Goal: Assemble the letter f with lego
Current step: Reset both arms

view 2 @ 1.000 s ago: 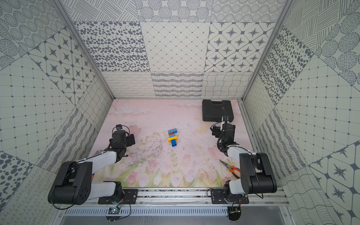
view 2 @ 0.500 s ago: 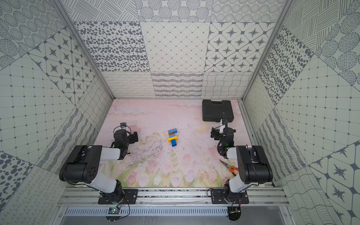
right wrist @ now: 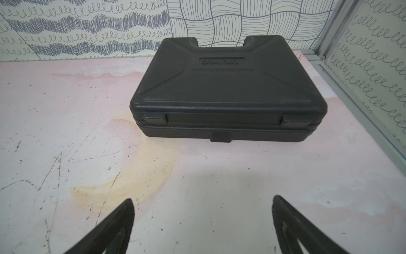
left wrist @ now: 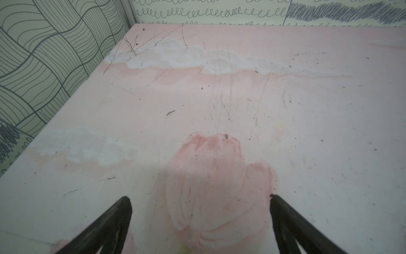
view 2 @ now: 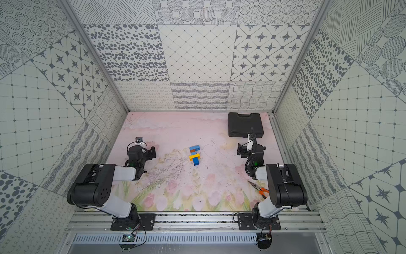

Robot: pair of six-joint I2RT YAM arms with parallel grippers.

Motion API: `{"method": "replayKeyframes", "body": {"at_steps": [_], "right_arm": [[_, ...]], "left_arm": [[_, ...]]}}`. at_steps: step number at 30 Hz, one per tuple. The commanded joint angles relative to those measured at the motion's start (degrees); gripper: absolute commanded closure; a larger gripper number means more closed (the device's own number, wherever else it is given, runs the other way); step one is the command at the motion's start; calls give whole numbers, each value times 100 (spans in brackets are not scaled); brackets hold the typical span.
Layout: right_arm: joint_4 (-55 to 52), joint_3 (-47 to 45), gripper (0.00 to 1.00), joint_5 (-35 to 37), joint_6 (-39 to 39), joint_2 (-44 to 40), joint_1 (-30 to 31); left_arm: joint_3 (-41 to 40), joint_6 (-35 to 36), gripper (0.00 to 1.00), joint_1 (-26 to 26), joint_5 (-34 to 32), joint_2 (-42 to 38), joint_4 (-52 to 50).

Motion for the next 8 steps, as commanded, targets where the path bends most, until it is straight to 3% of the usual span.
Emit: {"method": "replayKeyframes", "body": {"at_steps": [1,8], "right_arm": [[361,16,2,42,-75,-3,41],[369,18,2,54,-73,-2,43]], "left_arm": [[27,83,1,23,70,18,287],[25,82,1,23,73,21,290]]}}
